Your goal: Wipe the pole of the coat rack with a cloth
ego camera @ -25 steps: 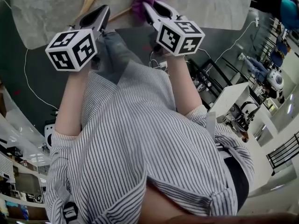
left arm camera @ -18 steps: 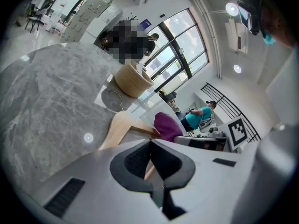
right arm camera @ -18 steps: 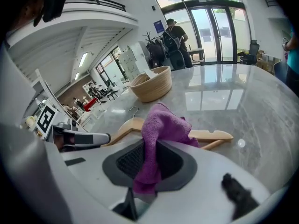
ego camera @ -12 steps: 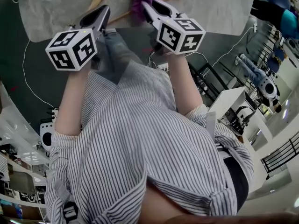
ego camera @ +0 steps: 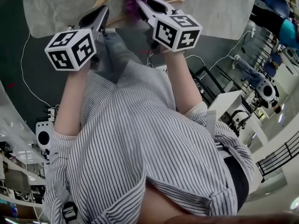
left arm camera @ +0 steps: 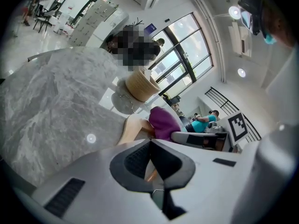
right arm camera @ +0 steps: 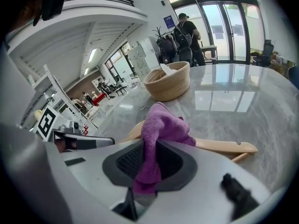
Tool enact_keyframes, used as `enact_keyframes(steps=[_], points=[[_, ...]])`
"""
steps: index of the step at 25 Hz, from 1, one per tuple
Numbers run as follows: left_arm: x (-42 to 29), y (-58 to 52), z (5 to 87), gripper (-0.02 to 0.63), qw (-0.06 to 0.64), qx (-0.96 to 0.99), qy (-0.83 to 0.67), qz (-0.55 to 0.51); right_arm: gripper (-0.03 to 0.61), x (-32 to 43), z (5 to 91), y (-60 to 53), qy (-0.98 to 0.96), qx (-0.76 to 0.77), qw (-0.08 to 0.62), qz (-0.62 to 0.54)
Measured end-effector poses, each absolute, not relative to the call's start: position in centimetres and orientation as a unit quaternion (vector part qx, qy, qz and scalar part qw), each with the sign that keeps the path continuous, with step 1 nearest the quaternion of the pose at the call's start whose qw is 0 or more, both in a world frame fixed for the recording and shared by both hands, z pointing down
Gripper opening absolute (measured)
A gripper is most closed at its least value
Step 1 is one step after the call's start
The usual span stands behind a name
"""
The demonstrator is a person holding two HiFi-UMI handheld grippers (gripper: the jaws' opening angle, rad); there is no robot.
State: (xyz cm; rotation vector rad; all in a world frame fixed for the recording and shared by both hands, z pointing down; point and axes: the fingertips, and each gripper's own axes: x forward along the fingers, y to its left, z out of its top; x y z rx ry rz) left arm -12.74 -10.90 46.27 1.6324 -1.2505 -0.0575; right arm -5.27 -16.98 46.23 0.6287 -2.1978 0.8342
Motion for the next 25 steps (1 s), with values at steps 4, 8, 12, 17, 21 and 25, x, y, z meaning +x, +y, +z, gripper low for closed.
enact_keyframes(steps=[4, 8, 12, 17, 21, 25], points=[[-12.9, -10.7, 46.2, 0.011, 0.517, 0.677, -0.524, -0.025, 0.071, -5.9, 46.2, -16.9, -0.85, 0.232, 0.348, 0.32], [-13.5, -10.2, 45.9, 0.011, 0.515, 0.672, -0.532, -0.028, 0.071, -6.8, 45.9, -16.4, -0.854, 0.221, 0.349, 0.316], [-14.3, -9.5, 45.6, 0.011, 0.514, 0.667, -0.539, -0.033, 0.071, -7.8, 45.6, -15.7, -0.857, 0.213, 0.349, 0.313], [-14.6, -9.5, 45.4, 0.011, 0.513, 0.663, -0.544, -0.038, 0.071, -8.9, 45.4, -15.6, -0.86, 0.203, 0.347, 0.313], [-15.2, -9.4, 45.6, 0.011, 0.515, 0.659, -0.546, -0.04, 0.071, -9.9, 45.5, -15.4, -0.862, 0.194, 0.348, 0.312], [-15.7, -9.5, 45.5, 0.011, 0.517, 0.657, -0.546, -0.042, 0.071, -10.5, 45.2, -15.6, -0.864, 0.189, 0.349, 0.31]])
